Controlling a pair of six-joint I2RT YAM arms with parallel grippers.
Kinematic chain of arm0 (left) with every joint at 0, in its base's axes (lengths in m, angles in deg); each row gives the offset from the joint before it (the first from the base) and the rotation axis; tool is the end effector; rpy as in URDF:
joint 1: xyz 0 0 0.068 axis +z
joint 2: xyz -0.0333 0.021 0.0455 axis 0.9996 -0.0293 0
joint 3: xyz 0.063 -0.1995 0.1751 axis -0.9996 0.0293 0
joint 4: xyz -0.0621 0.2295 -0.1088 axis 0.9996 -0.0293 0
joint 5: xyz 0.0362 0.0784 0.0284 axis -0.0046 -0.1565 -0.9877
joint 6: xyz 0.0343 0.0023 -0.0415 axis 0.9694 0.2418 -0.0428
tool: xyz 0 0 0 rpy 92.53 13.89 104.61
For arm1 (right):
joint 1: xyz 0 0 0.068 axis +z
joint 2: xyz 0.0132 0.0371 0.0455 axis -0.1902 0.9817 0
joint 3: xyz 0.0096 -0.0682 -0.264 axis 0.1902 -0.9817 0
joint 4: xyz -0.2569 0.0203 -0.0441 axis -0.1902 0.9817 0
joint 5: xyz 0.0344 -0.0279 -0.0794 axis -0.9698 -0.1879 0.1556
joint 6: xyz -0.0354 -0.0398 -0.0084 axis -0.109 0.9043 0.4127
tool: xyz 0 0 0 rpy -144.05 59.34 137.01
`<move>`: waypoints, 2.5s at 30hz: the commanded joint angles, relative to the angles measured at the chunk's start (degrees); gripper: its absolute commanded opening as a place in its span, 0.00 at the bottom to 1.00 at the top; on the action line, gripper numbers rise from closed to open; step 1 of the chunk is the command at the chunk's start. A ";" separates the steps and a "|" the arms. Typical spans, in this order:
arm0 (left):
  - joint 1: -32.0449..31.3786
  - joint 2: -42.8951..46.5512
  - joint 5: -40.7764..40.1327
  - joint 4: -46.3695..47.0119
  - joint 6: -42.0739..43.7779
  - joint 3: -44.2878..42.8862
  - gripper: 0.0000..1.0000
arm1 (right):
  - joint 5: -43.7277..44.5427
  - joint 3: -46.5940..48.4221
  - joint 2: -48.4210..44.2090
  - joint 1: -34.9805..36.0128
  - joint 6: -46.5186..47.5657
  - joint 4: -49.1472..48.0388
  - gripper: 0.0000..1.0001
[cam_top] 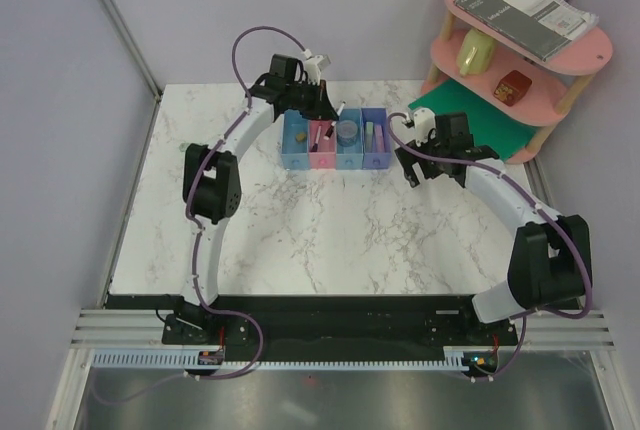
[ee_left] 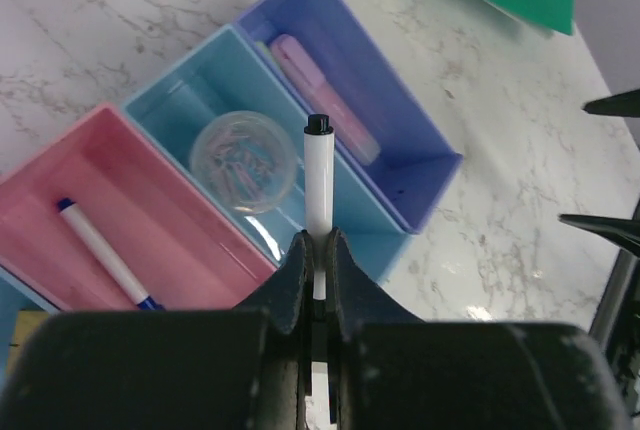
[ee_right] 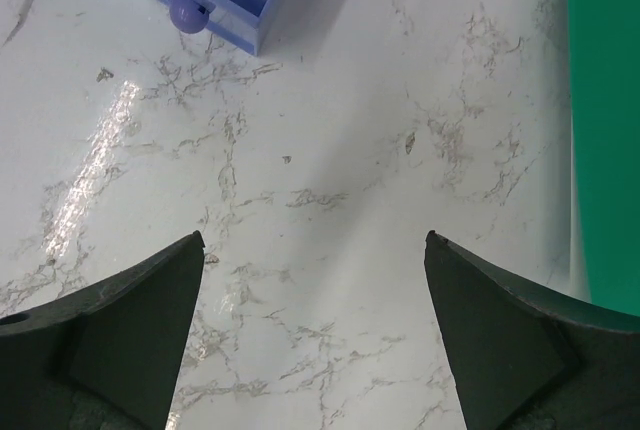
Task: Sort the stationery into containers
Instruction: Place the pen in the storage box, then pick up the stationery from the center of the board.
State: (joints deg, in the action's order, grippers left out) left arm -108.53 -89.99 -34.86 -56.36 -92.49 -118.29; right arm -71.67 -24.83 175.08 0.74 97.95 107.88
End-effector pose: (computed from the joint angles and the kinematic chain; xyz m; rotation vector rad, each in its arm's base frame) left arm 0.4878 -0.2035 0.2620 0.6277 2.1445 -1.0262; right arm 0.3168 0.0697 0.2540 -0.6473 2.2922 0.0862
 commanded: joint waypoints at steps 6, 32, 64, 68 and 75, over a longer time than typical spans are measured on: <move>0.26 0.91 -10.70 6.46 0.25 2.74 0.02 | -1.54 -0.45 -3.75 -1.42 0.45 -1.78 0.98; 2.80 23.48 -13.50 -7.59 45.78 14.85 0.94 | -1.63 -0.54 -7.18 -3.35 1.16 -0.37 0.98; 29.88 1.01 -28.19 -27.79 103.09 1.45 0.99 | -4.26 0.34 -6.22 -4.15 0.19 1.21 0.98; 29.87 -0.22 -29.68 -31.76 103.35 1.61 0.98 | -4.96 1.22 -5.51 -4.23 -0.51 1.47 0.98; 29.79 -2.68 -32.41 -35.55 102.74 2.23 0.97 | -5.32 3.06 -5.51 -4.32 -0.86 2.61 0.98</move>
State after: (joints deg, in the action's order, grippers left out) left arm -78.70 -90.84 -65.38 -88.11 8.16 -114.64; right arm -75.65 -25.09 169.70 -3.26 97.99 110.11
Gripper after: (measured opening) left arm 0.974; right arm 0.982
